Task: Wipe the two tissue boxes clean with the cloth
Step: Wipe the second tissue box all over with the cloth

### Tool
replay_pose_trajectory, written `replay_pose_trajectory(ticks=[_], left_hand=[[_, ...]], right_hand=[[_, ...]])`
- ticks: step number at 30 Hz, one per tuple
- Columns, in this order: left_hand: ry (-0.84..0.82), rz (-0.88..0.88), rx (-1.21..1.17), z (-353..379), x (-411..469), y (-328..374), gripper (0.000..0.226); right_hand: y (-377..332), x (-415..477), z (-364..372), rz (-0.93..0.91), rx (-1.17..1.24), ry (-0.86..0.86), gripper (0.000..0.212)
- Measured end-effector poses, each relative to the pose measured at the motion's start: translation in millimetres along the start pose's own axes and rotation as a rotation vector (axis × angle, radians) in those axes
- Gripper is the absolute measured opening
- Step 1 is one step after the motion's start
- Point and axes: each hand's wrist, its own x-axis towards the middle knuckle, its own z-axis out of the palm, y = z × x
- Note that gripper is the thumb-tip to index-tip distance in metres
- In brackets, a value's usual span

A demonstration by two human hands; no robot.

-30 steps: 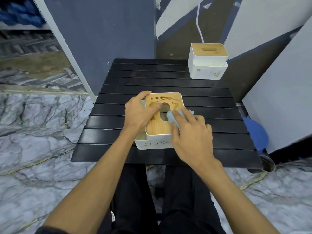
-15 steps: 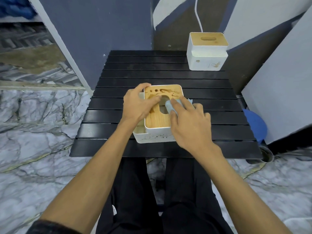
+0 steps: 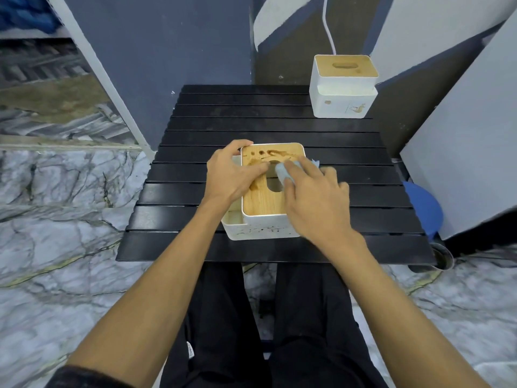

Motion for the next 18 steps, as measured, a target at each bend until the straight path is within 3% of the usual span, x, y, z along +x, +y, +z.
replay_pose_trajectory(ticks=[4,12,18], left_hand=[[0.010,0.007,0.002,-1,0,0,0.052],[0.004,0.011,0.004,0,-3,3,0.051],[-0.008,0.024,0.004,-1,-3,6,0.047]], right_hand=[[-6,27,6,0.020,0.001,-0.026,0.043],[-2,-23,0,0.005,0.077,0.019,0.035],[0,31,9,0.035,0.088,-0.012,0.036]])
